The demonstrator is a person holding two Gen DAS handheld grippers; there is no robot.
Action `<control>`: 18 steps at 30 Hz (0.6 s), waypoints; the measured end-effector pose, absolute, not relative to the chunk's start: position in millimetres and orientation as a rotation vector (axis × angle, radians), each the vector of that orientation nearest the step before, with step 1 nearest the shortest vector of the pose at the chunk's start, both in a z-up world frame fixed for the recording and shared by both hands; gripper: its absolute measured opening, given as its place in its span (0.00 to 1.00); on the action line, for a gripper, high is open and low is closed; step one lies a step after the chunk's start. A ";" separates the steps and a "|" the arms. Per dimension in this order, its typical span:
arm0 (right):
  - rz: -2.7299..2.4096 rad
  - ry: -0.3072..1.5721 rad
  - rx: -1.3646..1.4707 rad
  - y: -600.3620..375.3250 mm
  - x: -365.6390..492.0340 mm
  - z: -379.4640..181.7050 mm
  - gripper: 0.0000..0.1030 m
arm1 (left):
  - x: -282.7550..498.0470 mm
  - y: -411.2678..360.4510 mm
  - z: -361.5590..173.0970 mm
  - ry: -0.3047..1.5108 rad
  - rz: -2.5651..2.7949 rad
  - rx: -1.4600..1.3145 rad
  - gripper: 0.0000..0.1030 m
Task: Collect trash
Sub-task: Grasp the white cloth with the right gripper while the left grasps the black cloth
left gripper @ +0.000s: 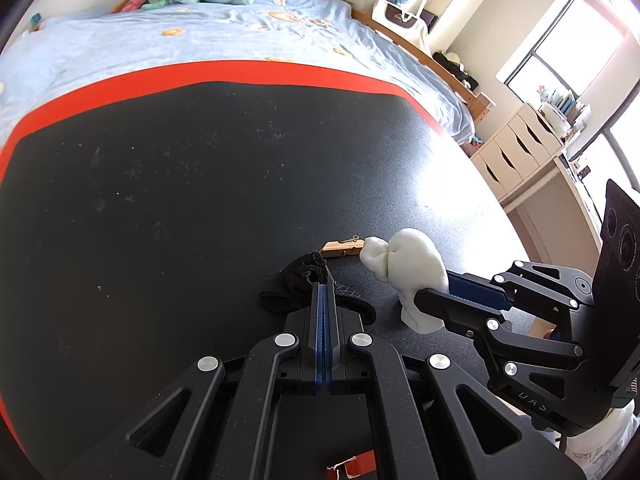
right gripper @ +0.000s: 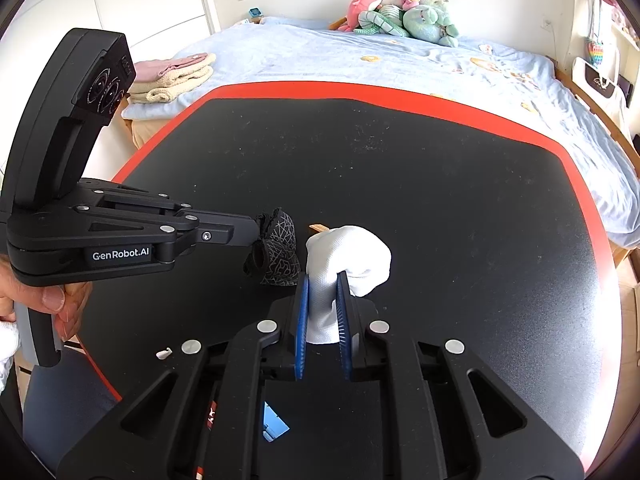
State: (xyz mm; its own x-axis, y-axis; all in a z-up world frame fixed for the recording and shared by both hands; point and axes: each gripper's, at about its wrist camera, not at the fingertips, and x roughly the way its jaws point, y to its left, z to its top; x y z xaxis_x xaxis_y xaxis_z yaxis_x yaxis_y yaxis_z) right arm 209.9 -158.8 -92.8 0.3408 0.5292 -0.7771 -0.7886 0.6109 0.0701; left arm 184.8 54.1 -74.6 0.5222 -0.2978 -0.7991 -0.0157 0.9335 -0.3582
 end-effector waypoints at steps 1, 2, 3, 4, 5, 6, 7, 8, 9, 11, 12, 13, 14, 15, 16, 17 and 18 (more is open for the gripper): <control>0.880 0.860 -0.346 -158.9 210.8 -93.1 0.12 | 185.1 54.8 -73.8 1.010 -0.166 -0.344 0.00; 0.880 0.860 -0.346 -159.2 210.7 -93.2 0.12 | 185.4 56.8 -73.8 1.012 -0.156 -0.353 0.00; 0.880 0.860 -0.346 -159.2 210.7 -93.2 0.12 | 186.1 58.4 -74.7 1.018 -0.150 -0.367 0.05; 0.880 0.859 -0.346 -159.1 210.6 -93.2 0.12 | 185.4 60.9 -75.5 1.024 -0.136 -0.375 0.09; 0.880 0.859 -0.346 -159.3 210.8 -93.2 0.12 | 185.4 62.2 -76.3 1.030 -0.123 -0.375 0.22; 0.880 0.858 -0.347 -159.6 210.3 -93.1 0.12 | 185.2 63.3 -76.7 1.030 -0.103 -0.374 0.44; 0.879 0.858 -0.347 -159.6 210.3 -93.0 0.12 | 184.9 64.8 -76.9 1.028 -0.092 -0.384 0.57; 0.880 0.857 -0.346 -160.3 210.0 -93.0 0.12 | 184.2 66.5 -76.6 1.020 -0.092 -0.400 0.73; 0.880 0.856 -0.346 -160.8 209.7 -92.7 0.12 | 183.9 66.9 -76.3 1.015 -0.091 -0.402 0.80; 0.880 0.857 -0.346 -161.5 209.2 -92.5 0.12 | 184.9 66.8 -78.4 1.026 -0.088 -0.408 0.87; 0.880 0.856 -0.346 -161.6 209.1 -92.5 0.12 | 185.9 66.8 -80.9 1.038 -0.095 -0.423 0.88; 0.879 0.856 -0.346 -161.4 209.2 -92.4 0.12 | 186.5 66.9 -83.3 1.048 -0.097 -0.436 0.88; 0.879 0.857 -0.347 -161.4 209.3 -92.4 0.12 | 186.8 67.4 -85.9 1.057 -0.095 -0.446 0.88; 0.879 0.858 -0.348 -161.2 208.8 -92.3 0.12 | 187.1 67.7 -88.0 1.061 -0.096 -0.456 0.88; 0.878 0.858 -0.350 -161.2 208.7 -92.6 0.12 | 187.4 67.7 -89.8 1.065 -0.100 -0.465 0.88; 0.878 0.859 -0.351 -161.5 208.8 -92.9 0.12 | 187.6 67.0 -91.1 1.066 -0.103 -0.467 0.88; 0.876 0.860 -0.351 -160.5 209.3 -92.9 0.12 | 187.6 66.0 -91.7 1.065 -0.107 -0.465 0.88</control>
State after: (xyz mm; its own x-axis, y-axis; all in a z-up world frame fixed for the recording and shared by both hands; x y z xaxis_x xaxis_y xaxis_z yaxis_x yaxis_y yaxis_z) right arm 209.3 -160.5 -92.9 0.3432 0.5249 -0.7789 -0.7883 0.6119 0.0650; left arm 187.6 66.0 -91.7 0.4889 -0.3050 -0.8173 -0.1362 0.8987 -0.4169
